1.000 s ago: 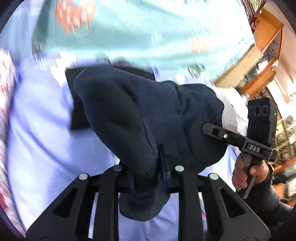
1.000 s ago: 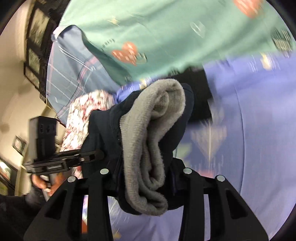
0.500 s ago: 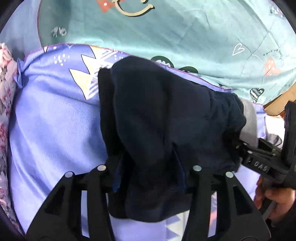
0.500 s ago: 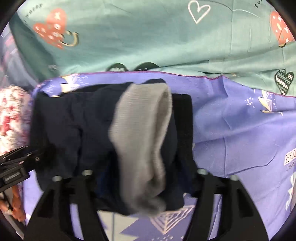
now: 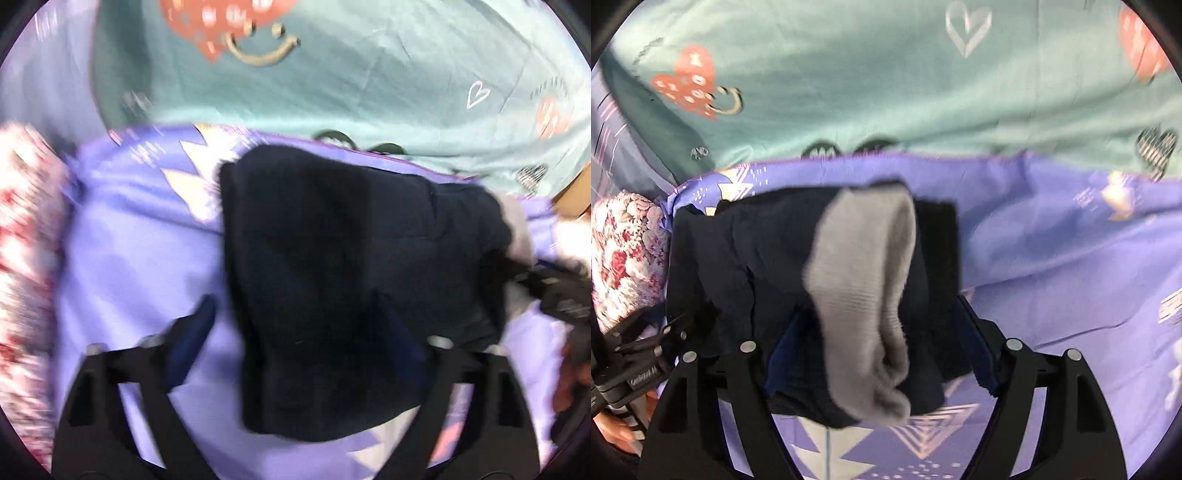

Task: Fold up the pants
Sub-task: 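Open both tools and release the folded pants on the sheet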

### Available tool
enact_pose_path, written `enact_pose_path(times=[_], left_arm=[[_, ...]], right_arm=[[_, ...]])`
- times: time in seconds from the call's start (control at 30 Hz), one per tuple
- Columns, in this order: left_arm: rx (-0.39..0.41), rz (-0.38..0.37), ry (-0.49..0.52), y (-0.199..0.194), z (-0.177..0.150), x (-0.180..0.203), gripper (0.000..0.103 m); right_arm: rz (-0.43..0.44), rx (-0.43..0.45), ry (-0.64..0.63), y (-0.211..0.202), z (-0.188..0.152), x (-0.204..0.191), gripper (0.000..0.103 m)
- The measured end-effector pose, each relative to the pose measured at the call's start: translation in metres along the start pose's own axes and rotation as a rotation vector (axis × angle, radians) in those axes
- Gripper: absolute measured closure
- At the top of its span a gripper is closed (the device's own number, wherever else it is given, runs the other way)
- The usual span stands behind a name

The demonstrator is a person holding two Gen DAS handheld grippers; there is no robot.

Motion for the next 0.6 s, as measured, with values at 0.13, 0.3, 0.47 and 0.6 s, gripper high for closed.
enact_pose_path(times=[0.13,0.3,0.47,0.6], left_arm=[[0.026,0.007,-0.024,-0.029,-0.011,0.004,0.009],[0.084,0.071,-0.042,-0.072,-0.031,0.007,0.004],[0.107,0.09,-0.057,-0.109,-0.057,0.009,0.003],[0.1,0.072,-0.078,-0.127,-0.075,0.009,0.003]], right_arm=[[-0.084,0.139,-0.035,-0.044,-0.012,0.001,0.017],[-0.114,0.187,-0.087,-0.08,-0.034,-0.009,0.012],[-0.134,0.202,-0.095,-0.105,-0.062,-0.017,0.009],[-0.123,0.194,-0.108,-0.119,-0.08,-0.027,0.009]])
Point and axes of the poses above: each gripper's, at about its wrist camera, not at the fingertips, and y roughly the way its jaws point, x to its right, z to its top, the point moved 4 cm from there along y, roughly the way its jaws point, and after that the axes turned 5 degrees about -z, right-handed, at the moved point
